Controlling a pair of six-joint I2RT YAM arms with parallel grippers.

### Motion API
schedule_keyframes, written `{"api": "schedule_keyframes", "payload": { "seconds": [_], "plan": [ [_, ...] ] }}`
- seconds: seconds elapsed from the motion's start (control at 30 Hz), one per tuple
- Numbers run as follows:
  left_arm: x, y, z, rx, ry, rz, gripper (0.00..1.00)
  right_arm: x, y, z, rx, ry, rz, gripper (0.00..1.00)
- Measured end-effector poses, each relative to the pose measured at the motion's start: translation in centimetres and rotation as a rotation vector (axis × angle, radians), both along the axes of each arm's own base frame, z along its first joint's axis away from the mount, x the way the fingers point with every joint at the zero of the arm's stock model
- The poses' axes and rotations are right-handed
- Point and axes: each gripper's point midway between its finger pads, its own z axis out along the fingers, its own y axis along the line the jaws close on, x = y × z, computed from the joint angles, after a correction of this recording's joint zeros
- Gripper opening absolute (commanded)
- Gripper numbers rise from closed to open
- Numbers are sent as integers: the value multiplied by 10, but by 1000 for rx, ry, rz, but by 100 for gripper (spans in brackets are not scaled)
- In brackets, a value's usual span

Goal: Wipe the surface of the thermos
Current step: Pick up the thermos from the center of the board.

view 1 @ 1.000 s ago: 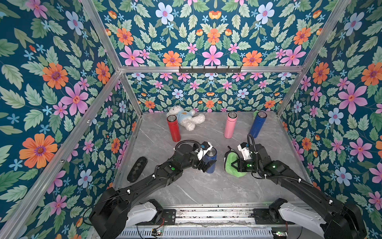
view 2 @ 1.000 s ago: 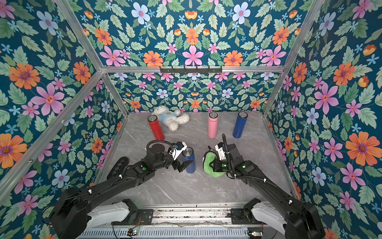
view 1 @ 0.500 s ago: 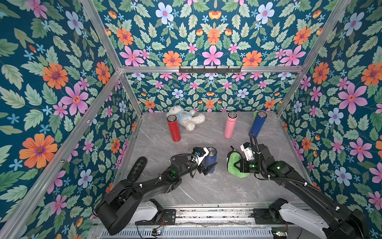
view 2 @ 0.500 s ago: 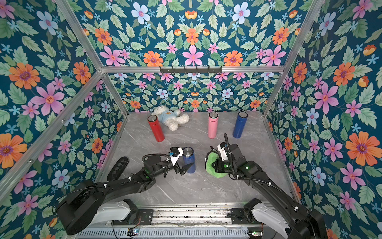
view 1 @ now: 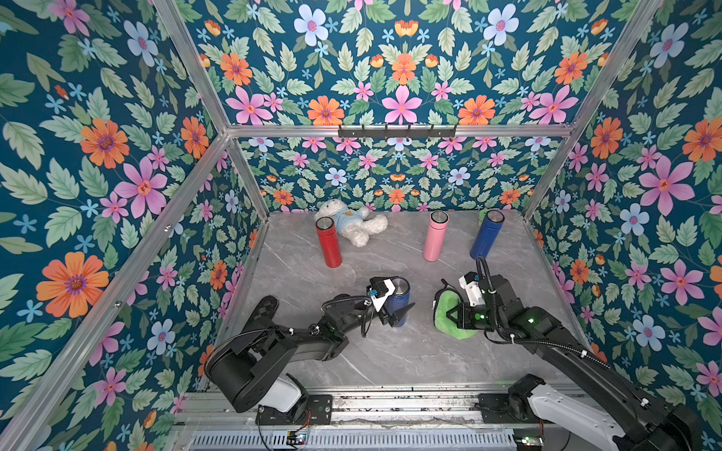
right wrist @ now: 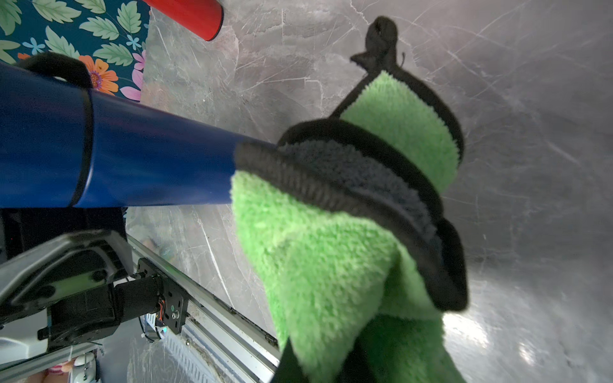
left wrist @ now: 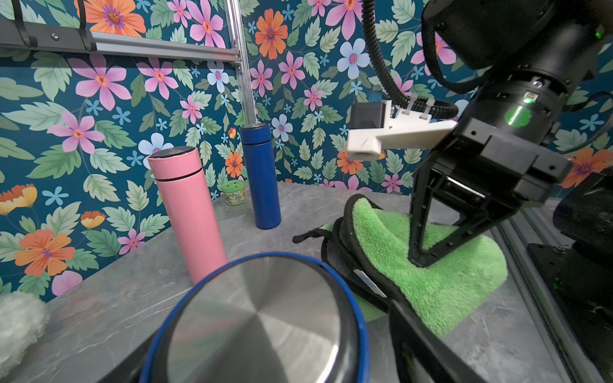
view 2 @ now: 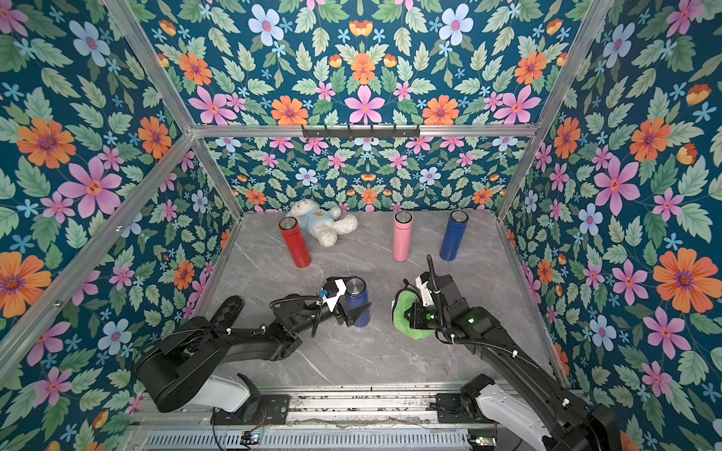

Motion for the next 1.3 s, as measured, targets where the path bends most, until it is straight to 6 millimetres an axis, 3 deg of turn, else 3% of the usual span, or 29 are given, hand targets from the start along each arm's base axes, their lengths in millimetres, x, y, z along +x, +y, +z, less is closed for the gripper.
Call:
{"api": "schedule_keyframes", "payload": {
  "seconds": [0.27,0.43,0.67,0.8,0.97,1.13,1.3],
  "plan": [
    [4,-3,0,-10,-6,1,81,-1,3,13,31,-25,8,0],
    [7,-6,0,-10,-5,4,67,0,5,26,57,-50,14,0],
    [9,-8,-1,-19,-10,-4,0,-1,15,60,127,-95,49,0],
    [10,-10,-1,-31,-13,-9,0,-4,27,83,157,-134,90,0],
    [8,-14,0,-33,-17,-38,0,-11,56,104,185,-146,176,0],
    [6,-16,0,-34,-22,-58,0,-2,85,104,192,-124,217,0],
    [6,-18,1,-35,-18,-74,0,16,102,100,186,-114,219,0]
  ]
}}
